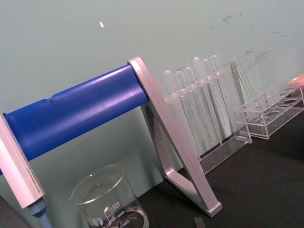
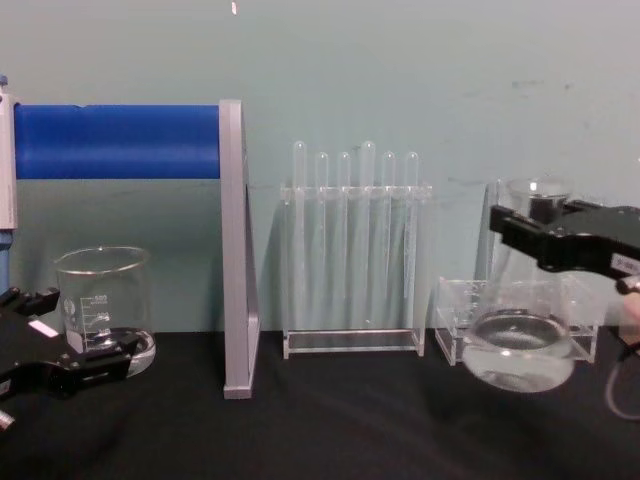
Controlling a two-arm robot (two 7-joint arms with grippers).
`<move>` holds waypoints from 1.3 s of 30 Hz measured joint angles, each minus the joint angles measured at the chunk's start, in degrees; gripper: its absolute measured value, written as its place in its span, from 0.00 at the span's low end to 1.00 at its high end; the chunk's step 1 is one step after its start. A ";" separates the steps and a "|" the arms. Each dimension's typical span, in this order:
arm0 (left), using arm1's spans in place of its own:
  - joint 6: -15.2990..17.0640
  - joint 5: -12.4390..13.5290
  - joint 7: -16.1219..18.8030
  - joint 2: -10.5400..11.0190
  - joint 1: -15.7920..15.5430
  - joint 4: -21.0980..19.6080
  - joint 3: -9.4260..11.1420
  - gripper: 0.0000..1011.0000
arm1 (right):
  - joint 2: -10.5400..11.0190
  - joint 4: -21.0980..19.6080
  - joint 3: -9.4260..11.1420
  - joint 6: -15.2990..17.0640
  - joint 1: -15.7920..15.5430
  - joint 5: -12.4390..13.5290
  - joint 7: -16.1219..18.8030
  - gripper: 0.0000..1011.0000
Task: Grasp the erlenmeyer flask with one hand, shake it three times, then place it back.
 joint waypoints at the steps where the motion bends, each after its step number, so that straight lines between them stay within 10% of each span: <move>1: 0.00 0.00 0.00 0.00 0.00 0.00 0.00 0.99 | -0.21 -0.23 -0.30 0.12 -0.07 -0.01 0.51 0.44; 39: 0.00 0.00 0.00 0.00 0.00 0.00 0.00 0.99 | -0.01 -3.74 -8.44 0.32 -1.41 3.41 6.97 0.44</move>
